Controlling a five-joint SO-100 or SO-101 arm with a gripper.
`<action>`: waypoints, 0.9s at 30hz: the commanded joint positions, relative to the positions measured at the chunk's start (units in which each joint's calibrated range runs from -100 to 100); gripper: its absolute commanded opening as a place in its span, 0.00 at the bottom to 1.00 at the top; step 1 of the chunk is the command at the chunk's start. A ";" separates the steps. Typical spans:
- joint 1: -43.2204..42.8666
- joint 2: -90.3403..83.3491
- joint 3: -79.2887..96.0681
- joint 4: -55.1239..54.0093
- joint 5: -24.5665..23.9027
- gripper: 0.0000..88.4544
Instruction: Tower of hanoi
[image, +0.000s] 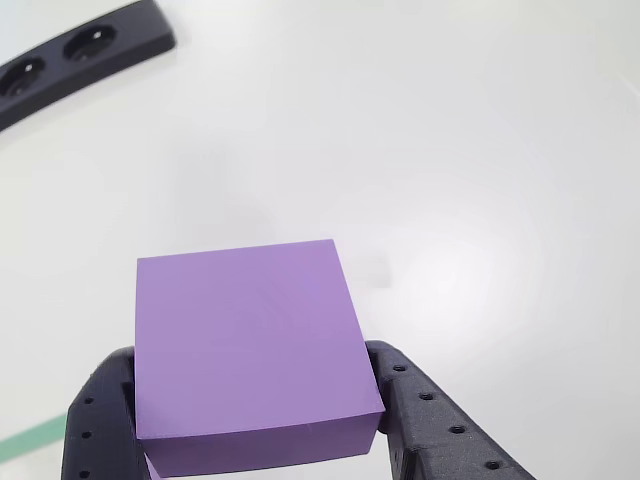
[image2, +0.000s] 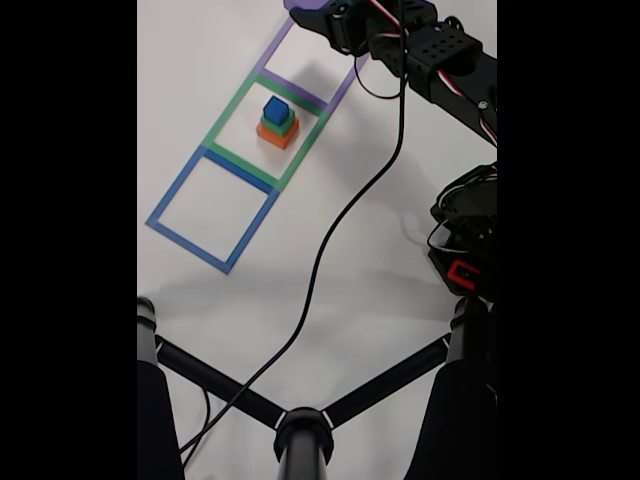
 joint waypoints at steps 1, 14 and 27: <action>-0.43 -6.68 -22.18 29.17 0.00 0.09; -13.85 -15.33 -51.35 66.00 0.00 0.09; -34.13 -27.83 -50.71 75.06 0.00 0.08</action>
